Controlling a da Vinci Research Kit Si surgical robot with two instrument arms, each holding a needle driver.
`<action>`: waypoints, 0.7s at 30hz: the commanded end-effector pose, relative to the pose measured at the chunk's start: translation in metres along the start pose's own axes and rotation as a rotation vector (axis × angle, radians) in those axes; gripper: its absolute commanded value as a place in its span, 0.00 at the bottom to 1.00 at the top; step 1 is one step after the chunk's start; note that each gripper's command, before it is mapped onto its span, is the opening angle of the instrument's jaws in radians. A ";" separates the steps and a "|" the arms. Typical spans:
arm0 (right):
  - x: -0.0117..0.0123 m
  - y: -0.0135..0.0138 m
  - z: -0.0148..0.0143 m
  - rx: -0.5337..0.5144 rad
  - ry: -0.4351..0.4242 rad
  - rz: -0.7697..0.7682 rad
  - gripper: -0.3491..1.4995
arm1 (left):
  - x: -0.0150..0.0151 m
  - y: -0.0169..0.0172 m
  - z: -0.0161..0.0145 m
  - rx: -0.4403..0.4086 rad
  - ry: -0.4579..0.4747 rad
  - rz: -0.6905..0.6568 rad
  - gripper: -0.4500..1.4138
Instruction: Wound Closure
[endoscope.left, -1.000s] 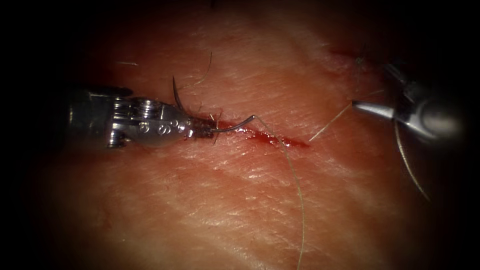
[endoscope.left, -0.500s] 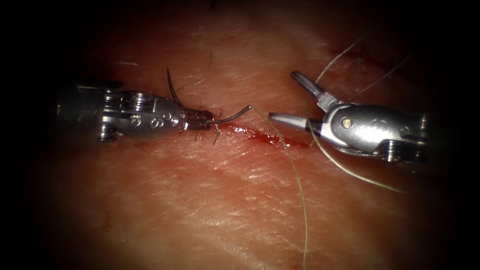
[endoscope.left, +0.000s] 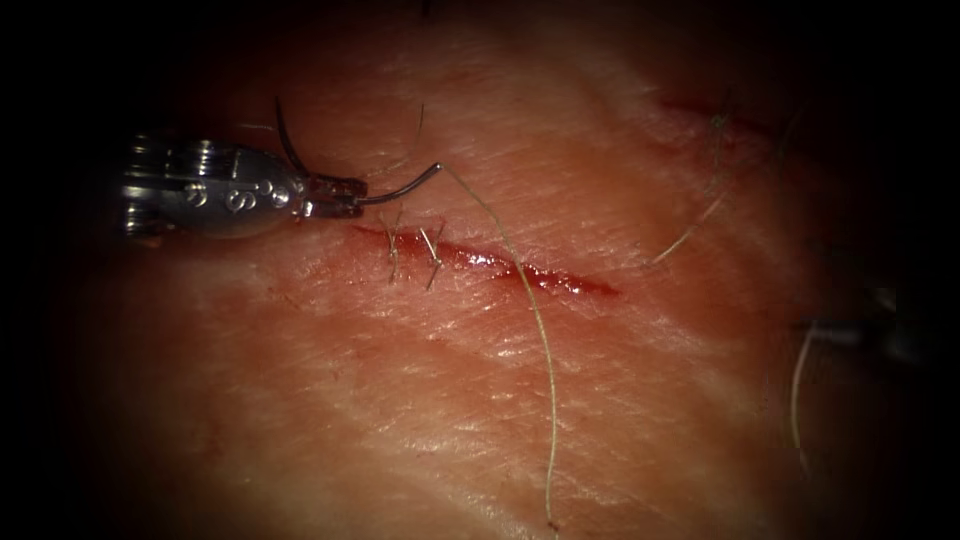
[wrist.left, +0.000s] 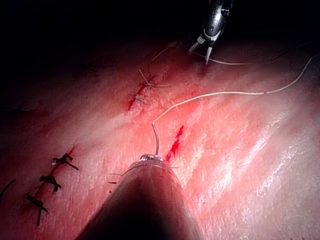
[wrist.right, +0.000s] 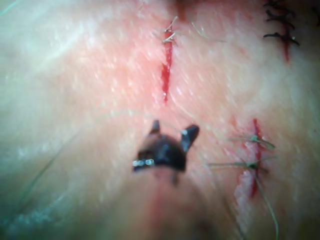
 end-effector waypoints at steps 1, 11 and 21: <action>-0.0026 0.0008 -0.0006 -0.080 -0.088 -0.021 0.99 | 0.0001 0.0002 0.0009 0.000 -0.001 -0.001 0.00; -0.0057 0.0055 -0.0052 -0.238 -0.548 -0.163 0.99 | 0.0000 0.0005 0.0014 0.006 -0.004 0.000 0.00; 0.0064 0.0126 -0.0058 -0.253 0.007 0.085 0.99 | 0.0000 0.0006 0.0015 0.010 -0.007 -0.001 0.00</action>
